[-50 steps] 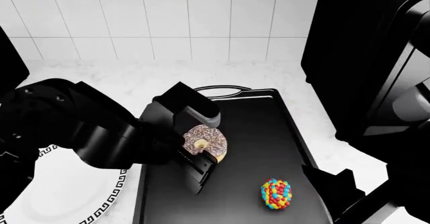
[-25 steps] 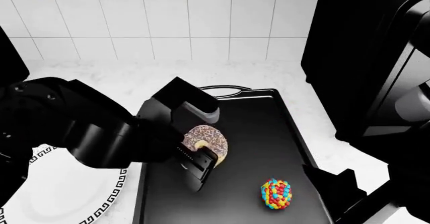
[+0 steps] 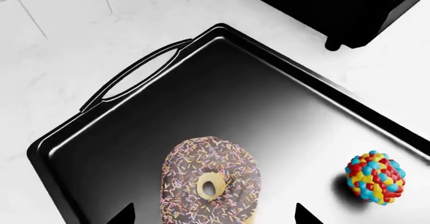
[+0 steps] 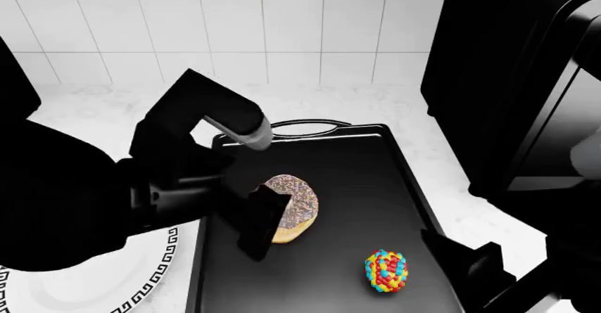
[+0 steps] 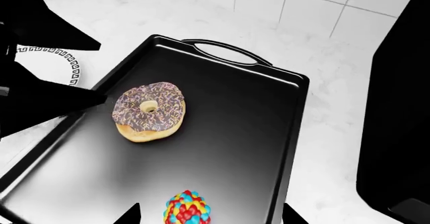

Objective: Move the dessert items from the plate to the tray.

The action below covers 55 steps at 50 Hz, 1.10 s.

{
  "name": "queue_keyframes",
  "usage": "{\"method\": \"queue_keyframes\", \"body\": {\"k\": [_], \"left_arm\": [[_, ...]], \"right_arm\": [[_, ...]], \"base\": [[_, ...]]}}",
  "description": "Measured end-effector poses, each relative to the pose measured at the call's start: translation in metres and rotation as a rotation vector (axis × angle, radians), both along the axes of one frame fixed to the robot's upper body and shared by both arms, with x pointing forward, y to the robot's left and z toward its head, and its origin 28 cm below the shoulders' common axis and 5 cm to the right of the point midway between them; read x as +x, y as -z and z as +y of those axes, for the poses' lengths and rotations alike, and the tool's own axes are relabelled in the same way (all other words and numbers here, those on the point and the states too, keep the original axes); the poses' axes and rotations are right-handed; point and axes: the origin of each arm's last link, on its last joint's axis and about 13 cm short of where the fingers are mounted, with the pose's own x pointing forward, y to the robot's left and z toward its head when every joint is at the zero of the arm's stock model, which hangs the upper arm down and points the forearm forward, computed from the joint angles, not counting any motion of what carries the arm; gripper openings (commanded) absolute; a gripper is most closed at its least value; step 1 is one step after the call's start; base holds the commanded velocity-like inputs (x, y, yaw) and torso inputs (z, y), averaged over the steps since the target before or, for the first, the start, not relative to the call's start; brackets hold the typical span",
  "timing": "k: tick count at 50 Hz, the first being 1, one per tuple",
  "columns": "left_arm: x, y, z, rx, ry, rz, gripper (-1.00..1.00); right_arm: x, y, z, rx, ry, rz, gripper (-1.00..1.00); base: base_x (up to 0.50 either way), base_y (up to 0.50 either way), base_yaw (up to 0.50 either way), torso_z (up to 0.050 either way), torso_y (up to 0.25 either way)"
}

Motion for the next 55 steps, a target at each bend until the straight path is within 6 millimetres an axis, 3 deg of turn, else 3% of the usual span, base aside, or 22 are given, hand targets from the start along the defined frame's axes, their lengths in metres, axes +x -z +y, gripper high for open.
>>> {"method": "queue_keyframes", "body": {"k": [29, 39, 46, 55], "left_arm": [[-0.065, -0.023, 0.028, -0.204, -0.014, -0.223, 1.00], [-0.073, -0.024, 0.033, -0.271, -0.022, -0.290, 1.00], [-0.075, -0.020, 0.035, -0.315, -0.037, -0.355, 1.00], [-0.075, -0.014, 0.039, -0.353, -0.072, -0.429, 1.00]], "right_arm": [[-0.025, -0.004, 0.000, 0.114, -0.030, -0.158, 1.00], [-0.029, -0.009, 0.005, 0.156, -0.026, -0.229, 1.00], [-0.025, 0.002, 0.007, 0.151, -0.125, -0.209, 1.00], [-0.035, 0.009, -0.003, 0.222, -0.089, -0.322, 1.00]], "base": [[0.00, 0.00, 0.00, 0.000, 0.000], [0.00, 0.00, 0.00, 0.000, 0.000], [0.00, 0.00, 0.00, 0.000, 0.000], [0.00, 0.00, 0.00, 0.000, 0.000]]}}
